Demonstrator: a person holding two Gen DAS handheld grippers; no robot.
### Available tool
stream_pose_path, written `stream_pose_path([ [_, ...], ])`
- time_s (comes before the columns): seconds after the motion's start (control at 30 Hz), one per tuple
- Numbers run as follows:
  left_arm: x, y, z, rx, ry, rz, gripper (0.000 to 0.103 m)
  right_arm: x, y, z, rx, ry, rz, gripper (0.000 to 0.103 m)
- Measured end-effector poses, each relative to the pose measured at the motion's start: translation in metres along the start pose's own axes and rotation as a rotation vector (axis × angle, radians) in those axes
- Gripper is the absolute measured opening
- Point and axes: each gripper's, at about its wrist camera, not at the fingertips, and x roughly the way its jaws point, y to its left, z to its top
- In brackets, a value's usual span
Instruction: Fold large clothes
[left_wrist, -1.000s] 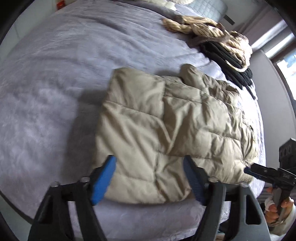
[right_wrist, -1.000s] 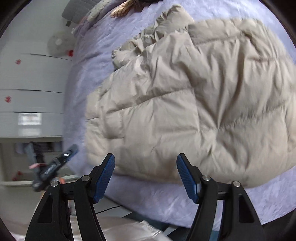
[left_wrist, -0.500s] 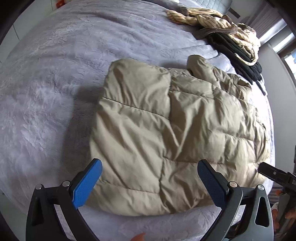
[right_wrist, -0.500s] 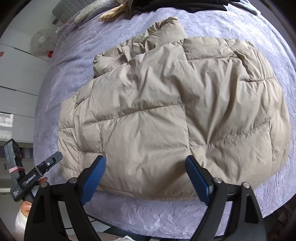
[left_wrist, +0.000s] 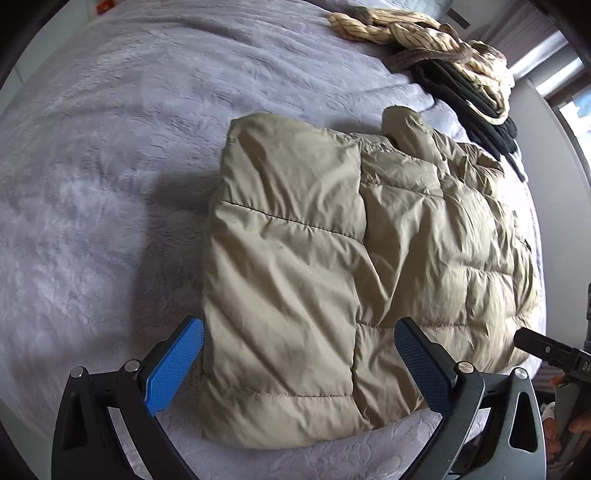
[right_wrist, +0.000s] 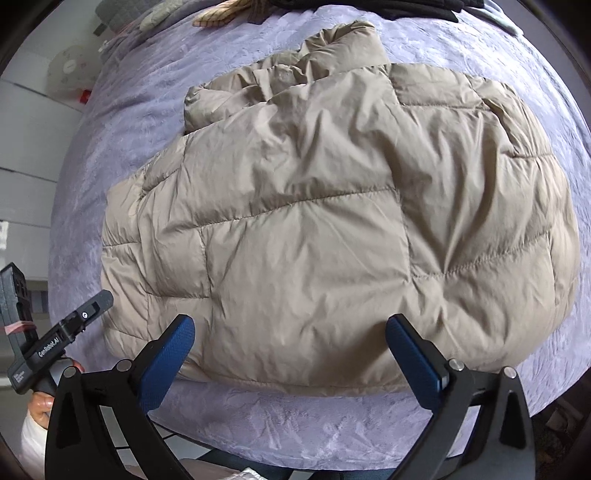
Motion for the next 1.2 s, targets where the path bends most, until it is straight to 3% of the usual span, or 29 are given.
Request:
stream_pose_path([
  [0.27, -0.012, 0.028, 0.023, 0.092, -0.055, -0.090, 0.103, 0.002, 0.007, 0.003, 0.000, 0.012, -0.007, 0.103],
  [0.5, 0.049, 0.095, 0.039, -0.104, 0.137, -0.465, 0.103, 0.009, -0.004, 0.006, 0.011, 0.031, 0.001, 0.103],
  [0.67, 0.092, 0.081, 0.043, -0.125, 0.238, -0.604, 0.103, 0.016, -0.009, 0.008, 0.015, 0.047, 0.010, 0.103],
  [0.77, 0.105, 0.055, 0.046, -0.075, 0.275, -0.641, 0.103, 0.018, -0.009, 0.010, 0.008, 0.051, 0.011, 0.103],
  [0.9, 0.124, 0.026, 0.046, -0.004, 0.344, -0.579, 0.103, 0.015, -0.008, 0.014, -0.003, 0.045, 0.026, 0.103],
  [0.93, 0.125, 0.024, 0.046, -0.001, 0.345, -0.570, 0.094, 0.014, -0.008, 0.014, -0.004, 0.042, 0.030, 0.103],
  [0.97, 0.124, 0.024, 0.047, -0.004, 0.340, -0.568, 0.069, 0.011, -0.008, 0.015, -0.006, 0.032, 0.035, 0.103],
  [1.07, 0.117, 0.029, 0.045, -0.049, 0.327, -0.635, 0.038, 0.003, -0.009, 0.018, -0.010, -0.008, 0.044, 0.103],
  [1.1, 0.113, 0.028, 0.044, -0.048, 0.319, -0.638, 0.037, 0.000, -0.010, 0.019, -0.012, -0.022, 0.044, 0.103],
  [1.17, 0.104, 0.021, 0.042, -0.035, 0.300, -0.613, 0.037, -0.004, -0.011, 0.022, -0.020, -0.056, 0.037, 0.093],
  [1.2, 0.100, 0.017, 0.042, -0.029, 0.292, -0.602, 0.037, -0.004, -0.011, 0.024, -0.029, -0.066, 0.029, 0.065],
])
